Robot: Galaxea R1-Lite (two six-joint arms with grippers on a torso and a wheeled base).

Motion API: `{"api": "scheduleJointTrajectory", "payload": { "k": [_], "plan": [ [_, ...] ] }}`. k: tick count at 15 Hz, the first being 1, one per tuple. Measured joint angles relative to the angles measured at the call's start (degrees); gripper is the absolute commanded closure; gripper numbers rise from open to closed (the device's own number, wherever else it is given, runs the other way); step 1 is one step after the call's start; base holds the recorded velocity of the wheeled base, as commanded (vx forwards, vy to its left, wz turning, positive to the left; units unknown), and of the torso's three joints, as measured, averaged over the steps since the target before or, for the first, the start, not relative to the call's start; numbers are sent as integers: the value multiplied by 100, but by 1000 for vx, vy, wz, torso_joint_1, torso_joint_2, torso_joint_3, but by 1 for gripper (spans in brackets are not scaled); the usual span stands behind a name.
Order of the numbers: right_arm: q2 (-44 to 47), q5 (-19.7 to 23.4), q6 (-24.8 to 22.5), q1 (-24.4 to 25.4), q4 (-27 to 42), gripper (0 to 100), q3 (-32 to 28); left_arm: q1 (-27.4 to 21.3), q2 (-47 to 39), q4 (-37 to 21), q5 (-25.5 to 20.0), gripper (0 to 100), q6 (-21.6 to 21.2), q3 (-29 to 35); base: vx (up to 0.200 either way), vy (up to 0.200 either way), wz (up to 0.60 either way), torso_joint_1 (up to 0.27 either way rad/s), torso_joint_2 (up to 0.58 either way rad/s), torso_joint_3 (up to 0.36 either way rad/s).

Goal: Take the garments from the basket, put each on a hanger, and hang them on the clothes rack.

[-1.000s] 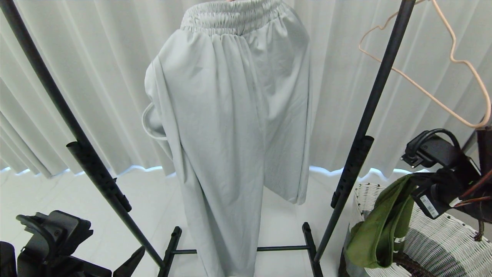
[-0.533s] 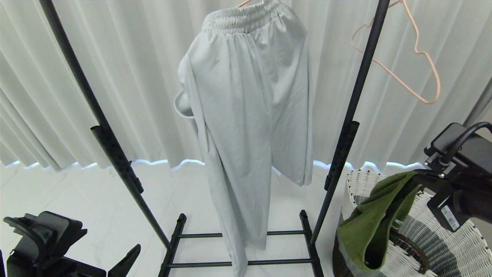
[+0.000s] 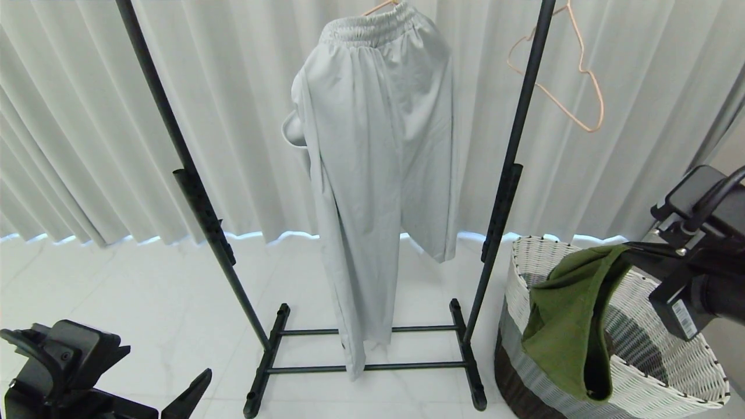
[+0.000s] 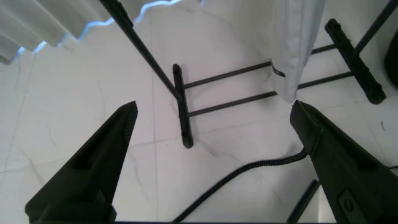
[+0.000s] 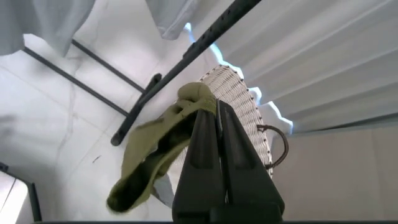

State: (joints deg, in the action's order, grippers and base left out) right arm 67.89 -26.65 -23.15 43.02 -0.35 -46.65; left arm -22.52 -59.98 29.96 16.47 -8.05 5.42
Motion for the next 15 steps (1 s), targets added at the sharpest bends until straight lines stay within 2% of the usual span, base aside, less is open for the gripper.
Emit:
{"api": "scheduleJointTrajectory", "payload": {
  "k": [1,6,13,15],
  "plan": [
    [7,7,5,0,4,100,-10,0,-7,-11,2,0,-18,5,0,0,0,0,0,0],
    [88,13,28,0,6,100,-39,2,-27,-9,2,0,-46,46,0,200,0,2,3,3],
    [265,27,310,0,-11,100,-135,2,-96,-11,-9,0,-55,122,0,200,0,2,4,2],
    [358,35,495,2,-18,100,-279,0,-116,-11,-49,0,-54,199,0,0,0,0,0,0]
  ]
}}
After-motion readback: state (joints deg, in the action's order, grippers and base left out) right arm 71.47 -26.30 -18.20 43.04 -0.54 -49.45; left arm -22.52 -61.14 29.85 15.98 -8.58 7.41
